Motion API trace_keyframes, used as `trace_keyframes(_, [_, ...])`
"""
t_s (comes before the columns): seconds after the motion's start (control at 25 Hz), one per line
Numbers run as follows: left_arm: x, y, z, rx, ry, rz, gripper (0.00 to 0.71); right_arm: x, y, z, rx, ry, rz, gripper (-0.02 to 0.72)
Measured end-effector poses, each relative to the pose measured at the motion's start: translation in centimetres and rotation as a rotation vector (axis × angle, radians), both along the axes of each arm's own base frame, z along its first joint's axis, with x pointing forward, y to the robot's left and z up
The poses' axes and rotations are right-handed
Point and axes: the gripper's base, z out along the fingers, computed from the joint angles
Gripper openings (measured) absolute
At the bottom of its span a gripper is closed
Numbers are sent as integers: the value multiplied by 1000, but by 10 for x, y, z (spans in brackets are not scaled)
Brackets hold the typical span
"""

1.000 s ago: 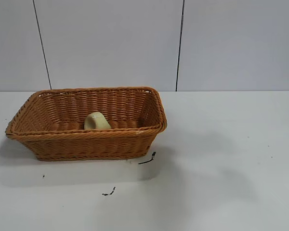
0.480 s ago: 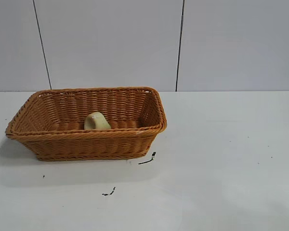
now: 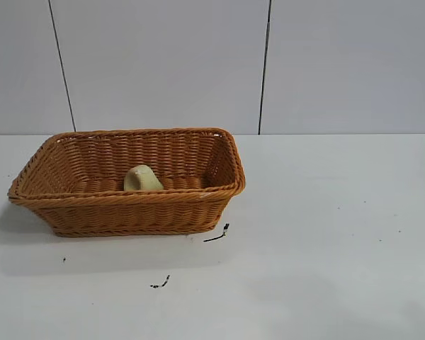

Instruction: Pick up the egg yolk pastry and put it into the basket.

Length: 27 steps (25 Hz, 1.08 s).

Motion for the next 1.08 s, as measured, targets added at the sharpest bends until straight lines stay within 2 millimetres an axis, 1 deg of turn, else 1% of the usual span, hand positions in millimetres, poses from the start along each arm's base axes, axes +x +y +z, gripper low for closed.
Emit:
trace_keyframes(0.12, [0,0,0,0,0,0,696,-6,-1,1,1,-44,-44,693])
trace_keyframes(0.28, [0,0,0,0,0,0,696,-26,-1,3,3,-174,-50,693])
trace_keyframes(0.36, [0,0,0,0,0,0,696,-31,-1,3,4,-206,-50,693])
trace_keyframes(1.08, [0,0,0,0,0,0,696,-32,0,3,12,-207,-45,693])
